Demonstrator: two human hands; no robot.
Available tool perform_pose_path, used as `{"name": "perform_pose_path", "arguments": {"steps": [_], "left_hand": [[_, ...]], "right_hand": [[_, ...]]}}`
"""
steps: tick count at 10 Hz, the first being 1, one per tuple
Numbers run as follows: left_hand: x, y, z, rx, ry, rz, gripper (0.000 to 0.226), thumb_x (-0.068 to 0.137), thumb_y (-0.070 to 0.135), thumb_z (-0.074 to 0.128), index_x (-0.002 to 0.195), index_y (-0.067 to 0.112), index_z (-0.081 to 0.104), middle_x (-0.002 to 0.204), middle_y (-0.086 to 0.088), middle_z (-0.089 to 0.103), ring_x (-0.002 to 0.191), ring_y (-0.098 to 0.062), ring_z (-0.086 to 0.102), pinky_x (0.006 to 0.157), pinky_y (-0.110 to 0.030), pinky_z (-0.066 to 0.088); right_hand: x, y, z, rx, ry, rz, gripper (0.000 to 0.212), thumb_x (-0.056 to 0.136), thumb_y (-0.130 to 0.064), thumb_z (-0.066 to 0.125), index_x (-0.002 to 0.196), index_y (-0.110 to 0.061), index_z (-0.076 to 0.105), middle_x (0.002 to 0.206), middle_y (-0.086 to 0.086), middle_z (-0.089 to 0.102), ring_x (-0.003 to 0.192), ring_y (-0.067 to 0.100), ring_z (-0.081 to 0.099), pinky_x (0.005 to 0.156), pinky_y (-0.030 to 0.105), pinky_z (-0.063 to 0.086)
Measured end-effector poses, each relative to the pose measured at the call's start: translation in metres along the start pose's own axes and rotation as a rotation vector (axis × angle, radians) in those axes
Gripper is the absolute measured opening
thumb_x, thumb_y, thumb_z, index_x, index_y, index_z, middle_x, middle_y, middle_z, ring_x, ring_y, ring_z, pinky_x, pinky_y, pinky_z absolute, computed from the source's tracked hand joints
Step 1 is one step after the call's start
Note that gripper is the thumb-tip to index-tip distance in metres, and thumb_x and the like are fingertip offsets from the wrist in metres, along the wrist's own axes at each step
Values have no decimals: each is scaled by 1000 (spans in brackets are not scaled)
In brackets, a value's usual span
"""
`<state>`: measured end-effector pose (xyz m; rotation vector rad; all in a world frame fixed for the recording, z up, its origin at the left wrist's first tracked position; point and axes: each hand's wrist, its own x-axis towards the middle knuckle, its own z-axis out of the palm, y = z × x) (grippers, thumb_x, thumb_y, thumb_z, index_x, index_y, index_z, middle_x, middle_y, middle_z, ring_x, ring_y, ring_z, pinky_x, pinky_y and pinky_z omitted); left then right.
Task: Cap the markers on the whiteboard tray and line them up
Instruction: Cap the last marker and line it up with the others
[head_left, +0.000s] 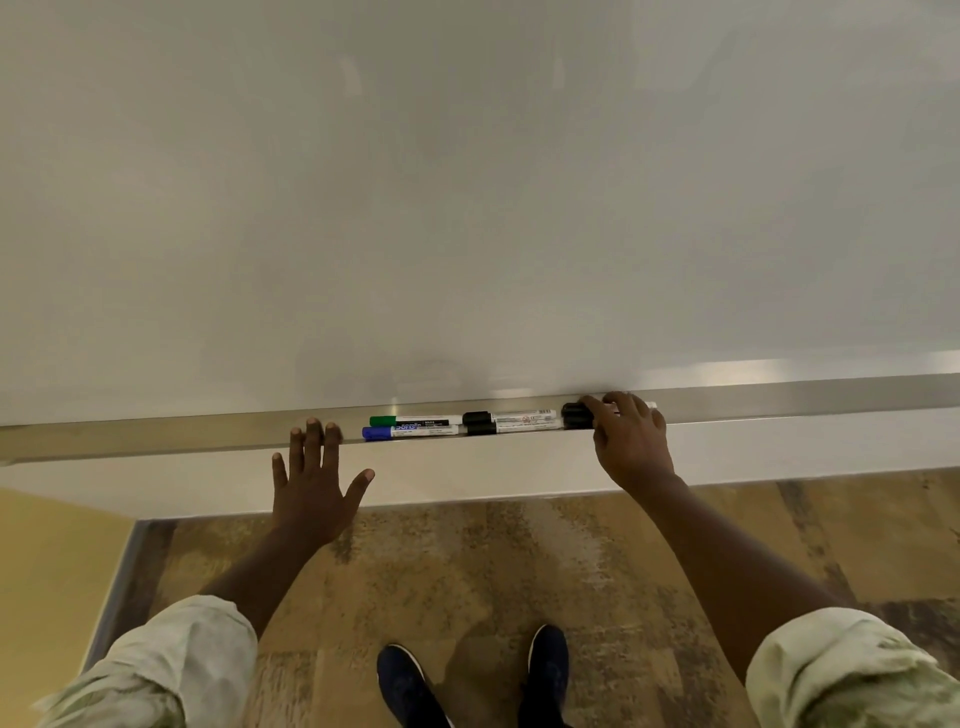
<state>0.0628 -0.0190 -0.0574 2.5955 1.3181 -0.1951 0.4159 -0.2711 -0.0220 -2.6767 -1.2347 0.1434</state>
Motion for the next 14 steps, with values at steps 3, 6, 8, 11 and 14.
{"name": "perform_pose_path", "arguments": {"steps": [3,6,8,11,14], "left_hand": [[0,1,-1,7,-21,-9,92,91,69,30,159,15,0,167,-12,-10,153,-32,-13,122,-59,2],[0,4,-3,34,-54,-5,92,89,72,23,158,20,-6,167,-12,-12,153,-34,-14,122,-59,3],[-4,17,-9,57,-87,48,87,88,77,5,156,27,-15,164,-10,-21,152,-33,-17,122,-58,-2],[-25,22,-56,178,88,46,59,99,58,34,130,12,54,138,-14,50,130,-32,44,109,-45,37],[-45,-25,-183,252,498,5,33,95,33,44,104,5,60,107,-17,60,95,-36,56,81,-44,45]], "right_hand": [[-4,-4,9,-3,26,-52,45,92,-21,53,136,-27,50,132,6,53,128,31,43,103,57,36],[-16,-15,10,-28,80,-123,57,92,-30,53,145,-20,35,144,8,45,138,30,34,110,54,32],[-32,-63,17,-26,0,-313,59,98,-40,43,152,-22,26,151,15,38,141,33,32,115,54,27],[-22,-190,3,-43,-72,-642,38,98,-40,43,123,-15,59,132,10,54,120,30,50,102,45,42],[18,-328,-87,61,218,-951,32,97,-36,46,110,-10,59,106,13,61,98,31,54,83,43,44]]}}
